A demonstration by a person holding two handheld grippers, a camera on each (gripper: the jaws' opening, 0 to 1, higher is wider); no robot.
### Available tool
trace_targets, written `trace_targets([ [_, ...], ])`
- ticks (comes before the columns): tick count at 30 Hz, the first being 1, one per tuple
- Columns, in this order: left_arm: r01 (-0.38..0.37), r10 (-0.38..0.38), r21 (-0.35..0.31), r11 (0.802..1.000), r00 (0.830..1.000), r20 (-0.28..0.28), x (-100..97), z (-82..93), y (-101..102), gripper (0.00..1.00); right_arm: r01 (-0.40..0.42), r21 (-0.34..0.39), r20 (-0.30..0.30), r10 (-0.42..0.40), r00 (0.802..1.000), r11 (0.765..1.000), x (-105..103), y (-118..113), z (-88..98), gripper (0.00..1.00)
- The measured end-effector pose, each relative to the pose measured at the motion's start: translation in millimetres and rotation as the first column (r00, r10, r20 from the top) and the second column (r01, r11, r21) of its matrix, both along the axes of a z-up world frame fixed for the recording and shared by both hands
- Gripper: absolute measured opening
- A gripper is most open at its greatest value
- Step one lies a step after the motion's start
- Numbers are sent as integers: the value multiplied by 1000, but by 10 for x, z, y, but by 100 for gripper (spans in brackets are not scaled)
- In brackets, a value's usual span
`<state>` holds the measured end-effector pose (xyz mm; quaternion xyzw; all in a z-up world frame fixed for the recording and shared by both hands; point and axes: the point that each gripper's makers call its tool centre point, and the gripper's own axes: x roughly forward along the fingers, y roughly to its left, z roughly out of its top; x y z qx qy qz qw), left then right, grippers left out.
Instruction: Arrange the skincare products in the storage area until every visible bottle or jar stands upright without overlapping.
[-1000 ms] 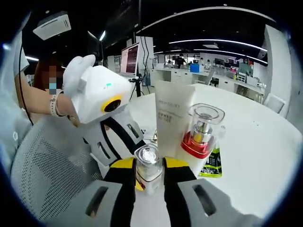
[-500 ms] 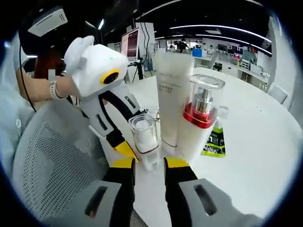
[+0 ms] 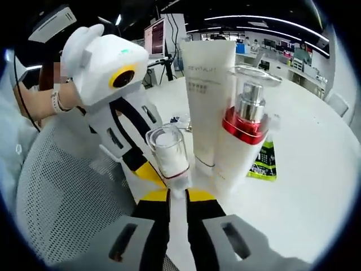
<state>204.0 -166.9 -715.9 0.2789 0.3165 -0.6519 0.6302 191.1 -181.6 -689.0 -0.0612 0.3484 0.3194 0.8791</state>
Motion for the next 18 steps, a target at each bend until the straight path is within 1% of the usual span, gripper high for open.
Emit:
trace_targets([
  [2, 1, -1, 1, 1000, 1000, -6, -8, -8, -7, 12, 1, 11, -17, -1, 1000, 1000, -11, 9, -19, 7],
  [4, 7, -7, 9, 1000, 1000, -10, -17, -28, -12, 12, -4, 1, -39, 4, 999, 1000, -23, 10, -70, 8],
  [6, -7, 7, 12, 1000, 1000, -10, -3, -41, -23, 10, 0, -20, -34, 0, 999, 1000, -8, -5, -81, 9],
  [8, -32, 32, 8, 999, 999, -22, 14, -38, -44, 9, 4, -22, -28, -5, 1000, 1000, 13, -8, -64, 9],
  [10, -35, 35, 7, 999, 999, -31, 14, -33, -54, 8, 3, -21, -31, -4, 1000, 1000, 26, -10, -56, 9],
  [12, -38, 39, 10, 999, 999, -32, 17, -37, -64, 7, 9, -38, -28, -10, 1000, 999, 48, -44, -66, 8],
  [18, -47, 47, 6, 999, 998, -34, 24, -50, -127, 8, 30, -39, -31, -31, 999, 999, 84, -126, -74, 9],
])
